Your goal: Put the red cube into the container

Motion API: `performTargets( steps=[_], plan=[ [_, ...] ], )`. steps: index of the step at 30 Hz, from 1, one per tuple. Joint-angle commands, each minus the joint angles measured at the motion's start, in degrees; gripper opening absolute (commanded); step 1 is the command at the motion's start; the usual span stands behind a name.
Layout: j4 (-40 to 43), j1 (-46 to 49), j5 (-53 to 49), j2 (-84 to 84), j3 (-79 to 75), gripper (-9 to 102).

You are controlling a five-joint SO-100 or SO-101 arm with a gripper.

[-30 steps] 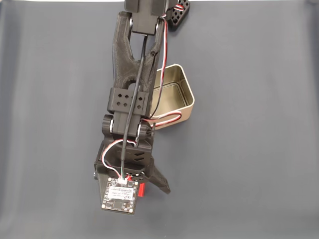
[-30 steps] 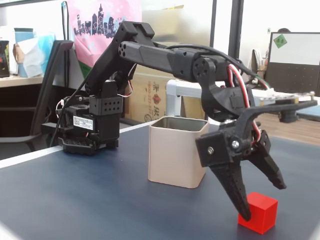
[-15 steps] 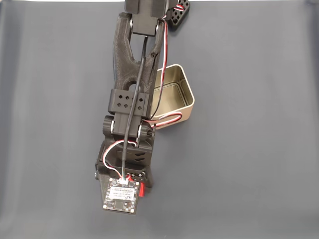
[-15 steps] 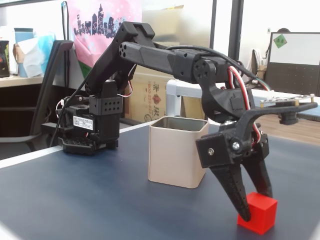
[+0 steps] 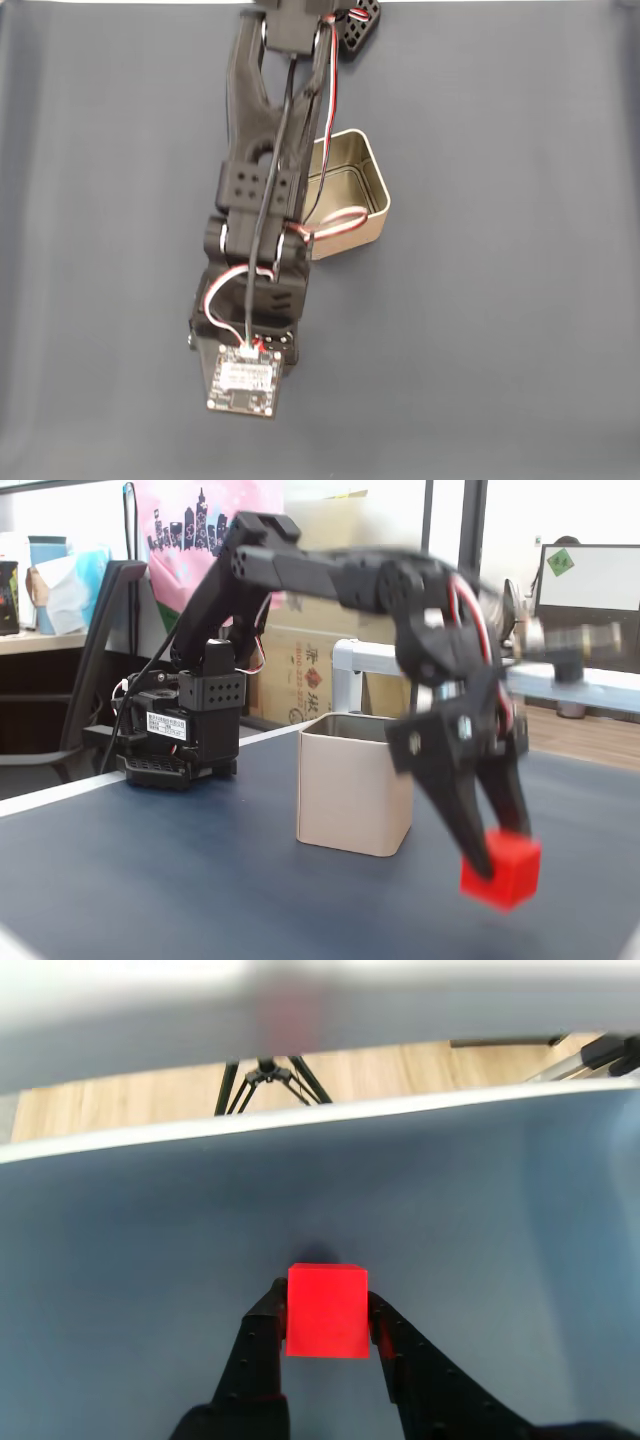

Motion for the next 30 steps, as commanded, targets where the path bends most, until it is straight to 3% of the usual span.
performTargets(
  steps=[1, 12, 30],
  plan=[
    [0.70, -0.44, -2.37, 12.66, 2.02, 0],
    [7.12, -4.39, -7.21, 42.71, 24.08, 0],
    [8.35, -9.05, -12.30, 79.89, 60.73, 0]
  ],
)
